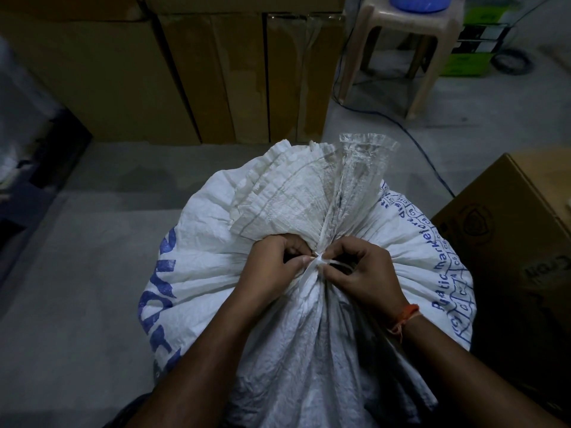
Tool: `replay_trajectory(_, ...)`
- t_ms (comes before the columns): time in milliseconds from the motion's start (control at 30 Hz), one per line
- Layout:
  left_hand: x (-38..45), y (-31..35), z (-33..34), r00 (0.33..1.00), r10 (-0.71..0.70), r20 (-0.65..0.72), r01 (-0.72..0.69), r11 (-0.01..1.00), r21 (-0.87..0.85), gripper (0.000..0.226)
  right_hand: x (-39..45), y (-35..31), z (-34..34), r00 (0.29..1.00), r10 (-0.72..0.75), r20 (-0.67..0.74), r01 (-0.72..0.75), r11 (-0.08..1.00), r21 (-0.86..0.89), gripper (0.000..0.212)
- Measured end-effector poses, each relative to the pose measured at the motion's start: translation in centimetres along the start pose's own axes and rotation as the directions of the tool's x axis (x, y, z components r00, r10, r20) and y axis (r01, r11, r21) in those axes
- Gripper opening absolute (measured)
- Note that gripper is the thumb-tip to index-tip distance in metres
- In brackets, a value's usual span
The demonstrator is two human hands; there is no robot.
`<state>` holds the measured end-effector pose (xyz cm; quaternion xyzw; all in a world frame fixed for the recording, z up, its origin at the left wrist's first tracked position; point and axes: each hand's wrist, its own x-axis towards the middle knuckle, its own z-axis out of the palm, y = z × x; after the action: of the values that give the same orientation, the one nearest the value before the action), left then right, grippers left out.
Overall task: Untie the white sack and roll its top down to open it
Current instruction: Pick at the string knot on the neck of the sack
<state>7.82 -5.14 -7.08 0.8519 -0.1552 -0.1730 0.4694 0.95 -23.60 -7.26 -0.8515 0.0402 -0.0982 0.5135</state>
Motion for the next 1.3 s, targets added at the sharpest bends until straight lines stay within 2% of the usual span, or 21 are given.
replay_trajectory(133, -0.1, 0.3, 0.3, 1.0, 0.022, 0.007, -0.022, 0.999, 0.025, 0.004, 0.0, 0.0, 0.0, 1.0, -0.002, 0.003, 0.002, 1.0, -0.004, 0.014)
replay_trajectory(233, -0.1, 0.5, 0.5, 1.0, 0.019, 0.001, -0.019, 0.999, 0.037, 0.007, -0.1, 0.0, -0.1, 1.0, 0.003, 0.005, -0.003, 1.0, -0.003, 0.013)
replay_trajectory(300, -0.3, 0.8, 0.4, 1.0, 0.015, -0.005, -0.015, 0.999, 0.042, 0.017, 0.0, 0.0, 0.0, 1.0, 0.009, 0.007, -0.009, 1.0, 0.006, 0.012)
replay_trajectory(500, -1.5, 2.0, 0.4, 0.998, -0.048, -0.035, 0.045, 0.995, -0.085, 0.023, 0.2, -0.9, -0.8, 0.989, -0.098, 0.11, 0.109, 0.989, -0.097, 0.014)
replay_trajectory(667, -1.4, 2.0, -0.1, 0.997, -0.022, -0.075, 0.014, 0.994, -0.109, 0.023, 0.3, -1.2, -2.1, 0.98, -0.018, 0.196, 0.03, 0.998, -0.059, 0.02)
replay_trajectory(767, -1.3, 2.1, -0.2, 0.997, -0.009, -0.082, 0.001, 0.996, -0.088, 0.024, 0.4, -1.5, -2.5, 0.982, -0.015, 0.19, 0.049, 0.984, -0.172, 0.023)
replay_trajectory(867, -1.2, 2.1, -0.3, 0.994, -0.01, -0.106, 0.001, 0.996, -0.091, 0.023, 0.4, -2.1, -2.6, 0.983, -0.078, 0.163, 0.119, 0.958, -0.26, 0.024)
replay_trajectory(1000, -1.2, 2.2, -0.3, 0.993, 0.005, -0.118, -0.014, 0.997, -0.071, 0.019, 0.0, -2.7, -2.2, 0.961, -0.263, 0.082, 0.274, 0.879, -0.39, 0.031)
replay_trajectory(1133, -1.2, 2.3, -0.2, 0.992, 0.018, -0.123, -0.026, 0.998, -0.064, 0.018, 0.0, -2.1, -1.4, 0.96, -0.265, 0.092, 0.277, 0.84, -0.468, 0.023)
replay_trajectory(1300, -1.2, 2.2, 0.0, 0.99, 0.025, -0.142, -0.034, 0.998, -0.059, 0.016, 0.2, -1.8, -1.2, 0.949, -0.3, 0.1, 0.313, 0.843, -0.438, 0.016)
